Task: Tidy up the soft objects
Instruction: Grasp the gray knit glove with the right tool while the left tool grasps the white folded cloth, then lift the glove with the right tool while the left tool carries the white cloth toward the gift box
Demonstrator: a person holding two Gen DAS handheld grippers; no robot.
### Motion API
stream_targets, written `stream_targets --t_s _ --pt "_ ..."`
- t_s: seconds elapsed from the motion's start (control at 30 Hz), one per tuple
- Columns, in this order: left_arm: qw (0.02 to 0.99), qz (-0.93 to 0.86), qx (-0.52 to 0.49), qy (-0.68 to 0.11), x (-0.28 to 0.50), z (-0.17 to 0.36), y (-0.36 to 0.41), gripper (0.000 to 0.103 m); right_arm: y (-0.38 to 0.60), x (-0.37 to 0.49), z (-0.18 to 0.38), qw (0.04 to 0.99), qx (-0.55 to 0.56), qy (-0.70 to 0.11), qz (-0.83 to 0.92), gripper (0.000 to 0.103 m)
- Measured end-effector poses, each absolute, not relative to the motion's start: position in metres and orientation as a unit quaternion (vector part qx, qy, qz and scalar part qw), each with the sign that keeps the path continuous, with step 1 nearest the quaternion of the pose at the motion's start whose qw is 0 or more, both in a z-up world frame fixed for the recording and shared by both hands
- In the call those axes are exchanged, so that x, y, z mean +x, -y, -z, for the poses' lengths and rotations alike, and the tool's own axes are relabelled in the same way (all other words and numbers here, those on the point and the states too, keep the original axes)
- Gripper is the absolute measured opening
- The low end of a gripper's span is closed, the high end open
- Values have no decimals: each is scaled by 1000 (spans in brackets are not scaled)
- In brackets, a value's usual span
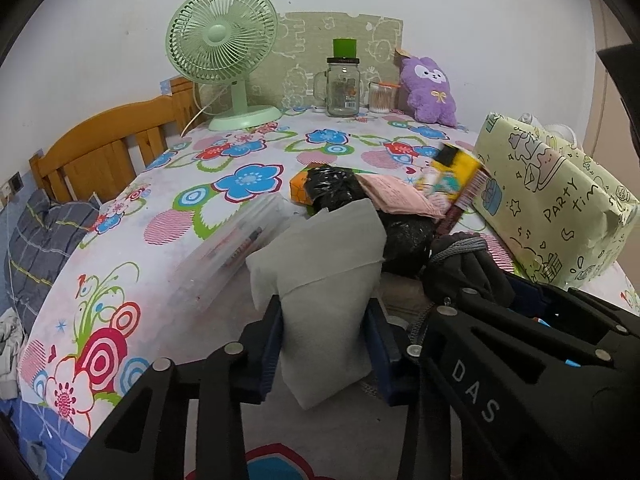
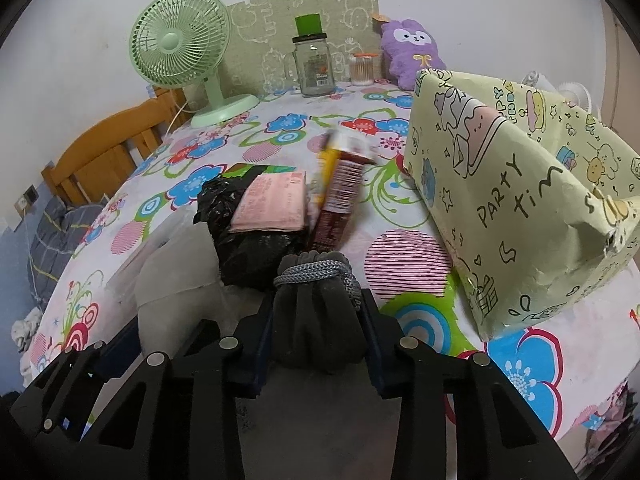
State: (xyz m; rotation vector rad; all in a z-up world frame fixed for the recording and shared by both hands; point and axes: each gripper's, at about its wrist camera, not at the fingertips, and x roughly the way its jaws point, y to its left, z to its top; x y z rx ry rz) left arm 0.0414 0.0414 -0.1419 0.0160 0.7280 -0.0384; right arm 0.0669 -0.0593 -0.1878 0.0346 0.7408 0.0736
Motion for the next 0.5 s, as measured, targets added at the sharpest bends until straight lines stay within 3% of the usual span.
stream_targets --t_s 0.5 --pt "942 14 6 -336 31 113 -40 26 59 55 163 940 23 -338 -49 40"
